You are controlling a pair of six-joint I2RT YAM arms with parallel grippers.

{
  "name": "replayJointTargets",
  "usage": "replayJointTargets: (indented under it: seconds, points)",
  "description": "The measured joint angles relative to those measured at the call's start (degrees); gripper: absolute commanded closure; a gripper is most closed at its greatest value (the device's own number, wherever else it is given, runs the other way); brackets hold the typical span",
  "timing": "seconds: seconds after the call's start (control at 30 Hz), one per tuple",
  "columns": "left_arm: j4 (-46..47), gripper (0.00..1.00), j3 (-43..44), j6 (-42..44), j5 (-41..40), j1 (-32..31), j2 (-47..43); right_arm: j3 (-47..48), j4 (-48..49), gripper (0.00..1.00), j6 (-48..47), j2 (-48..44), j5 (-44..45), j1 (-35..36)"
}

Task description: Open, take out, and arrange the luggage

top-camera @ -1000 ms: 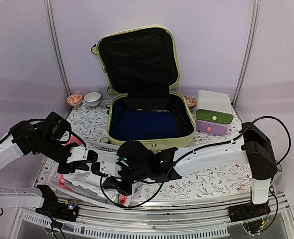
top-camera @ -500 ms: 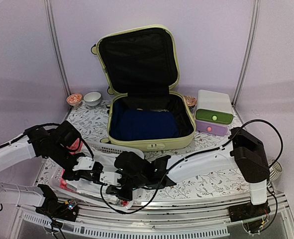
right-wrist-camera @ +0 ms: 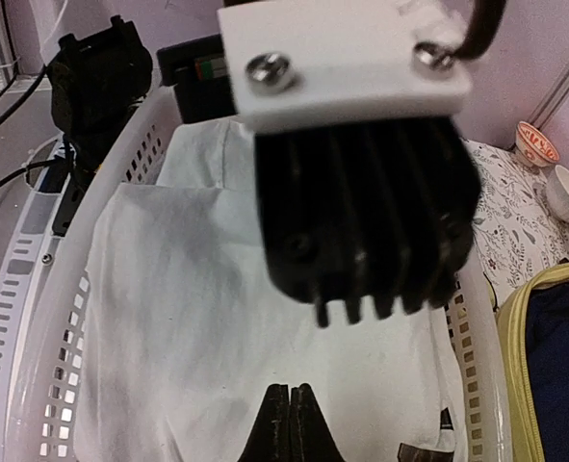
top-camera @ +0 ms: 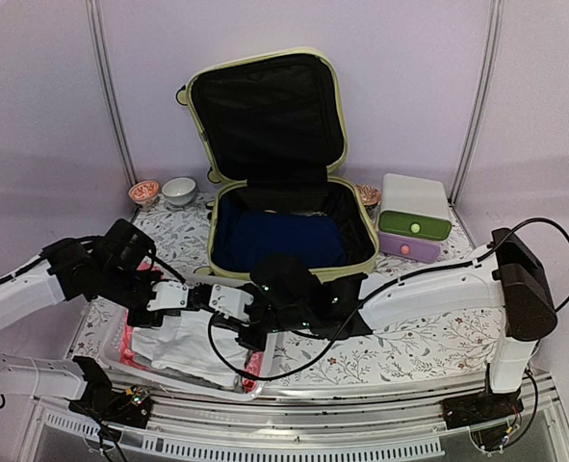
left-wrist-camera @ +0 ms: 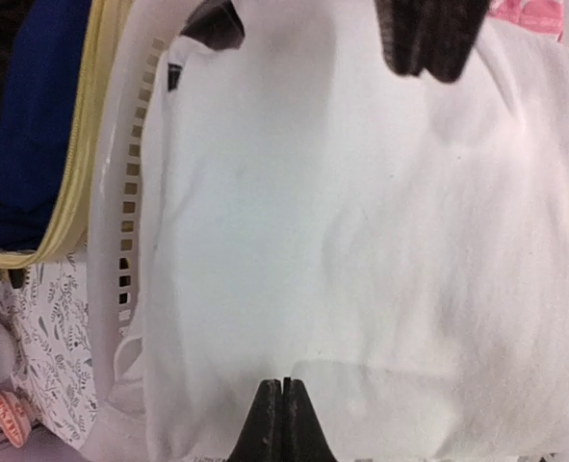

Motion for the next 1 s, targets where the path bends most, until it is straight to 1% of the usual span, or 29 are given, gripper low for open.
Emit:
replayJointTargets:
  seconds: [0.1, 0.17, 0.27, 0.33, 0.47, 0.67, 0.7, 0.83, 0.9, 0.93, 0.97, 1.0]
  points:
    - [1.3, 1.00, -2.3, 0.0, -1.0, 0.6, 2.9, 0.2, 0.2, 0.98, 0.2, 1.3, 1.3, -0.7]
    - [2.5, 1.00, -3.8, 0.0, -1.6, 1.0, 6.5, 0.5, 0.2, 0.98, 0.4, 2.9, 2.4, -1.0]
    - [3.8, 1.00, -4.5, 0.0, -2.3, 1.5, 9.2, 0.5, 0.2, 0.98, 1.1, 5.1, 4.2, -1.1]
    - [4.7, 1.00, -4.5, 0.0, -2.3, 1.9, 9.9, -0.2, 1.1, 0.98, 2.2, 5.7, 5.2, -1.4]
    - [5.5, 1.00, -4.5, 0.0, -2.3, 2.3, 11.1, -0.8, 2.9, 0.98, 5.2, 5.8, 4.2, -3.1]
    - [5.1, 1.00, -3.0, -0.5, -2.7, 2.3, 10.4, 2.4, 1.3, 0.98, 5.7, 7.2, 3.7, -4.8]
    - [4.7, 0.98, -2.0, -0.7, -2.7, 2.3, 9.9, 2.4, 1.4, 0.98, 5.6, 7.1, 3.7, -4.9]
    - [4.0, 0.77, 4.0, -3.1, -4.6, 2.0, 6.6, 0.9, 2.2, 0.97, 4.6, 4.5, 3.9, -4.9]
    - [4.5, 0.53, 6.8, -4.7, -4.7, 1.4, 5.4, 0.0, 2.2, 0.96, 3.5, 1.2, 4.2, -4.8]
    - [4.9, 0.38, 8.5, -5.6, -4.6, 0.9, 4.9, -0.3, 2.1, 0.95, 2.9, -0.3, 4.2, -4.8]
    - [5.9, 0.27, 10.5, -7.4, -4.4, 0.1, 4.3, -0.8, 2.1, 0.94, 1.9, -2.2, 4.2, -4.9]
    - [6.8, 0.08, 11.7, -8.0, -4.2, -0.4, 3.8, -1.2, 2.1, 0.93, 0.8, -3.9, 4.4, -4.9]
